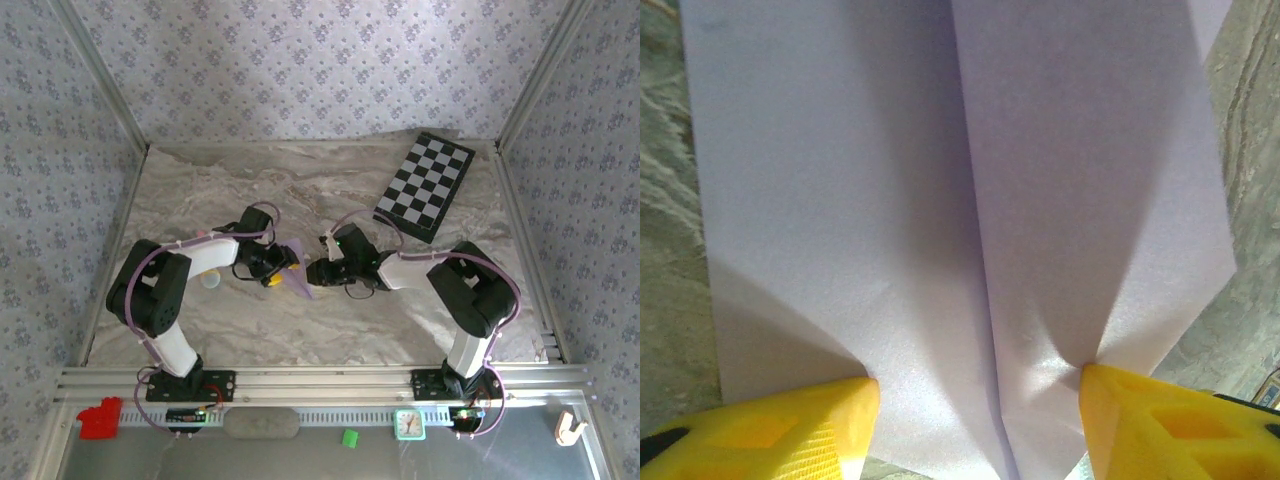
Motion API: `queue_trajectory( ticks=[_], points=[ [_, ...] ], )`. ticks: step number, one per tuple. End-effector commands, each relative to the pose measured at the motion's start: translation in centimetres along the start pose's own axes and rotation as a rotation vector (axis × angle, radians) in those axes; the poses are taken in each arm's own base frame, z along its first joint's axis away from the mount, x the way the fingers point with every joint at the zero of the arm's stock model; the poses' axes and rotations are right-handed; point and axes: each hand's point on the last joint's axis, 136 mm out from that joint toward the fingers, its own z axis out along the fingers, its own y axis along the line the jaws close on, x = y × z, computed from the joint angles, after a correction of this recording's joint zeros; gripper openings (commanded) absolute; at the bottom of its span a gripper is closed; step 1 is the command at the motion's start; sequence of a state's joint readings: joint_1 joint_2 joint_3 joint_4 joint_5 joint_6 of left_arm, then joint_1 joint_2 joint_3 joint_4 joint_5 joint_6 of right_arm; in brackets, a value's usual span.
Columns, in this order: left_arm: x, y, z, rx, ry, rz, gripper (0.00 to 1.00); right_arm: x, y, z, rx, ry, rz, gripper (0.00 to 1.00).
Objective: Fold a paper plane with a square sheet of paper (pick it up from the middle)
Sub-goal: Fourth fold the wing at the center of the table.
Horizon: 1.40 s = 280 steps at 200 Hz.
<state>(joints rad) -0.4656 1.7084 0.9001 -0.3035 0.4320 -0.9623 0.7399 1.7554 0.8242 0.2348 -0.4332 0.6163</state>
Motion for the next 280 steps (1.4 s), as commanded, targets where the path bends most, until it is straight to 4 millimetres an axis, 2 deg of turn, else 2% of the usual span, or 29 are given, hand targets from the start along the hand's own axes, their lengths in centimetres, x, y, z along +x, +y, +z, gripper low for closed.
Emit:
queue_trajectory(
  ticks=[1, 43, 113, 198, 242, 280],
  points=[
    [2.5, 6.3, 2.4, -0.225, 0.080, -0.068, 0.60, 0.2, -0.3, 0.6, 0.047, 0.019, -0.027, 0.28],
    [2.7, 6.4, 2.6, -0.238, 0.091, -0.059, 0.61, 0.4, 0.2, 1.5, 0.034, 0.044, -0.041, 0.27],
    [2.9, 6.4, 2.8, -0.239, 0.102, -0.055, 0.62, 0.4, -0.1, 2.7, 0.048, 0.062, -0.041, 0.24],
    [2.9, 5.9, 2.5, -0.220, 0.101, -0.055, 0.63, 0.9, -0.5, 3.1, 0.015, 0.072, -0.014, 0.14],
    [2.5, 4.4, 1.7, -0.176, 0.079, -0.037, 0.63, 1.0, -0.8, 3.1, -0.008, 0.084, 0.003, 0.07],
    [1.4, 1.0, 0.1, -0.057, 0.028, 0.008, 0.64, 1.1, -0.8, 3.0, -0.056, 0.086, 0.028, 0.04]
  ],
)
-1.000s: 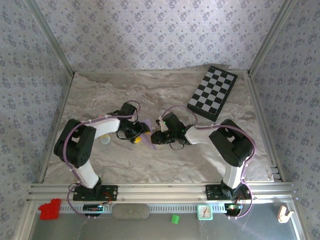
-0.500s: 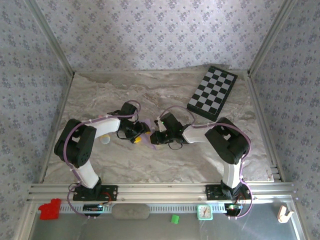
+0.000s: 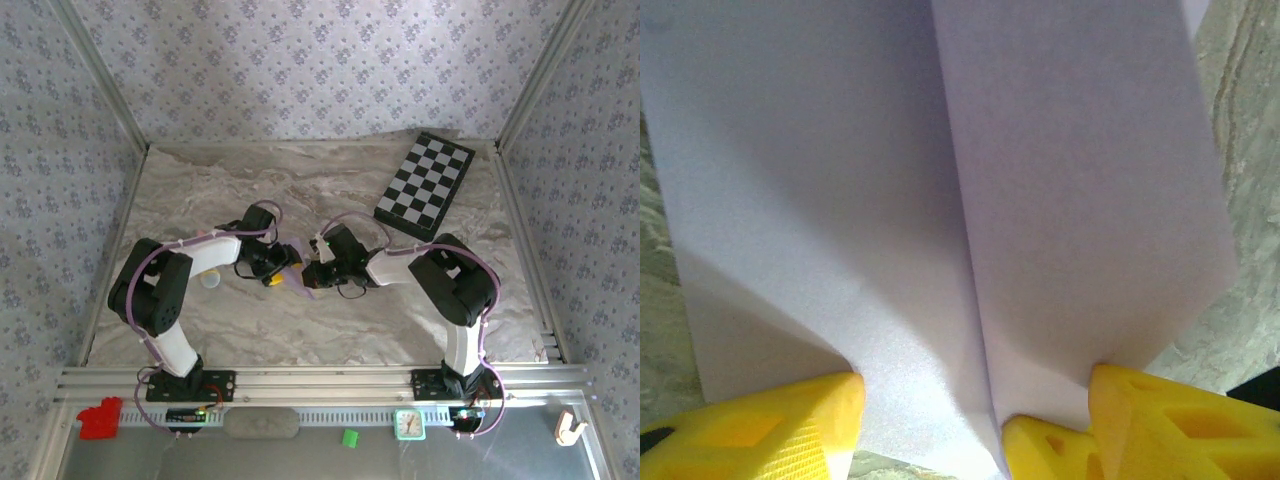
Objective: Fold a paper plane with a square sheet of paper (pick it up from the middle)
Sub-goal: Fourth fold the wing at the center of the table.
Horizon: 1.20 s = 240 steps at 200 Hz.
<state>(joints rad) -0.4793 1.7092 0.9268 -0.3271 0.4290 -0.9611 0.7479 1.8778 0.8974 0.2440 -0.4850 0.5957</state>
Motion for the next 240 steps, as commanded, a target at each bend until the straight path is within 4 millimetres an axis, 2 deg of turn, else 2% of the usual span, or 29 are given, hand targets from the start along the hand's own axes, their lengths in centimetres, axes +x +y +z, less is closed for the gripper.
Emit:
queue_trajectory(
  ticks=[1, 35, 54, 120, 180, 240],
  points=[
    [1.1, 1.7, 0.2, -0.052, 0.022, -0.004, 0.64, 0.6, -0.5, 0.4, -0.034, 0.020, 0.036, 0.04],
    [-0.1, -1.4, -1.7, 0.067, -0.050, 0.064, 0.65, 0.6, -0.2, 0.3, -0.100, 0.022, 0.073, 0.02],
    [-0.3, -1.9, -2.1, 0.104, -0.072, 0.084, 0.66, 0.7, -0.2, 0.3, -0.128, 0.023, 0.091, 0.02],
    [-0.4, -1.5, -1.7, 0.160, -0.087, 0.104, 0.61, 0.6, -0.1, 0.1, -0.174, 0.030, 0.112, 0.02],
    [-0.5, -2.2, -1.4, 0.179, -0.077, 0.148, 0.59, 0.7, -0.4, 0.1, -0.186, 0.034, 0.127, 0.01],
    [-0.5, -1.4, -0.4, 0.149, -0.050, 0.140, 0.57, 0.6, -0.8, 0.1, -0.182, 0.028, 0.141, 0.01]
  ],
)
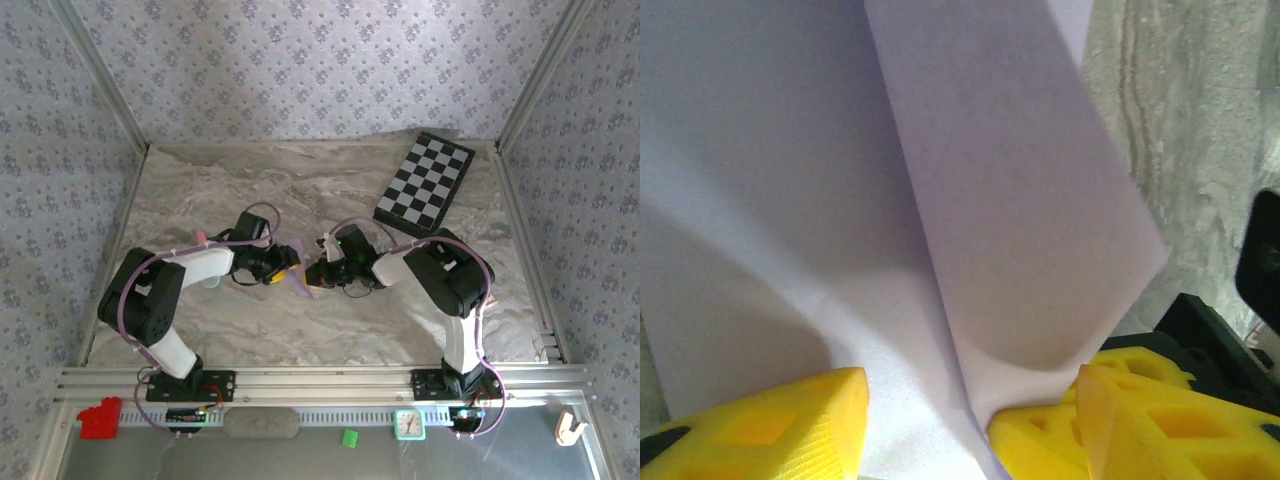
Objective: Fold a paper plane with a square sheet of paper (pick it up from the middle)
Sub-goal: Fourth fold the wing at the center of the table.
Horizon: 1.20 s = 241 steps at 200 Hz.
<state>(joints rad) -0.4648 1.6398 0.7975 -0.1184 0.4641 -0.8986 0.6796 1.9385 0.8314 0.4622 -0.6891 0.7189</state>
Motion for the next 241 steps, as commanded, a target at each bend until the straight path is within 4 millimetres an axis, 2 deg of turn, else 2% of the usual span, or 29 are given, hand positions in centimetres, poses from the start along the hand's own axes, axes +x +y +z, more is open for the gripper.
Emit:
queue_trajectory(
  ticks=[1, 40, 94, 116, 205, 241],
  points=[
    [-0.3, -0.7, 0.1, 0.021, 0.011, 0.024, 0.57, 0.5, -0.8, 0.0, 0.005, 0.012, 0.031, 0.01],
    [-0.1, 0.1, 0.6, -0.011, 0.032, 0.002, 0.58, 0.5, -1.1, 0.1, 0.015, 0.008, 0.039, 0.03],
    [1.6, 4.5, 1.6, -0.206, 0.110, -0.076, 0.59, 0.5, -1.2, -0.2, 0.032, -0.001, 0.043, 0.09],
    [2.1, 5.4, 1.9, -0.259, 0.133, -0.084, 0.59, 0.3, -1.1, -0.4, 0.038, -0.006, 0.041, 0.13],
    [2.7, 6.0, 2.5, -0.326, 0.168, -0.056, 0.64, 0.7, -1.6, -0.9, 0.067, -0.015, 0.067, 0.12],
    [2.2, 4.9, 2.3, -0.299, 0.156, -0.040, 0.65, 0.9, -2.1, -0.8, 0.081, -0.017, 0.088, 0.07]
  ],
)
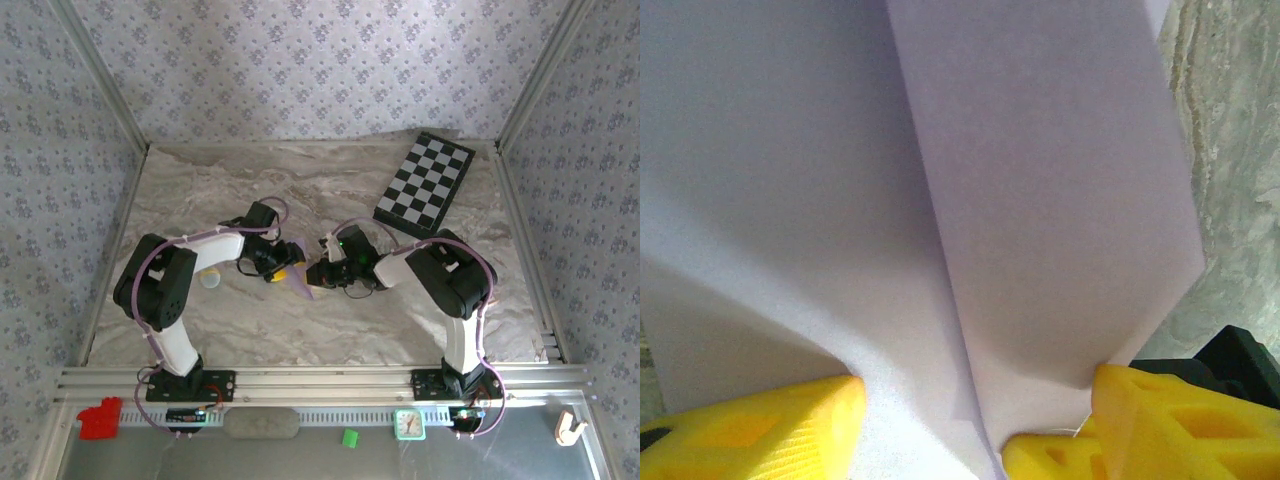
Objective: Fold a paper plane with a square sheet of paper (pick it up from the middle)
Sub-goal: Fourth fold the wing at the center of the table.
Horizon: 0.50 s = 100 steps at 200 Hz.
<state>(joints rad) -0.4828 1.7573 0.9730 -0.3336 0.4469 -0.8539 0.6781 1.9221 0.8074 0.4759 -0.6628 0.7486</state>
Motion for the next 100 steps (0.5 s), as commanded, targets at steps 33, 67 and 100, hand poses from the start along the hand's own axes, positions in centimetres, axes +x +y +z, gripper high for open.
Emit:
queue_trajectory(
  ticks=[33, 67, 100],
  points=[
    [0.4, 0.5, 0.3, -0.050, 0.004, 0.026, 0.66, 1.0, -2.4, -0.4, 0.066, 0.000, 0.093, 0.06],
    [-2.0, -3.9, -3.5, 0.114, -0.124, 0.089, 0.68, 1.1, -2.9, -0.5, 0.070, -0.004, 0.120, 0.06],
    [-2.7, -4.9, -5.4, 0.228, -0.201, 0.112, 0.68, 1.1, -3.3, -0.5, 0.077, -0.005, 0.140, 0.06]
  ],
)
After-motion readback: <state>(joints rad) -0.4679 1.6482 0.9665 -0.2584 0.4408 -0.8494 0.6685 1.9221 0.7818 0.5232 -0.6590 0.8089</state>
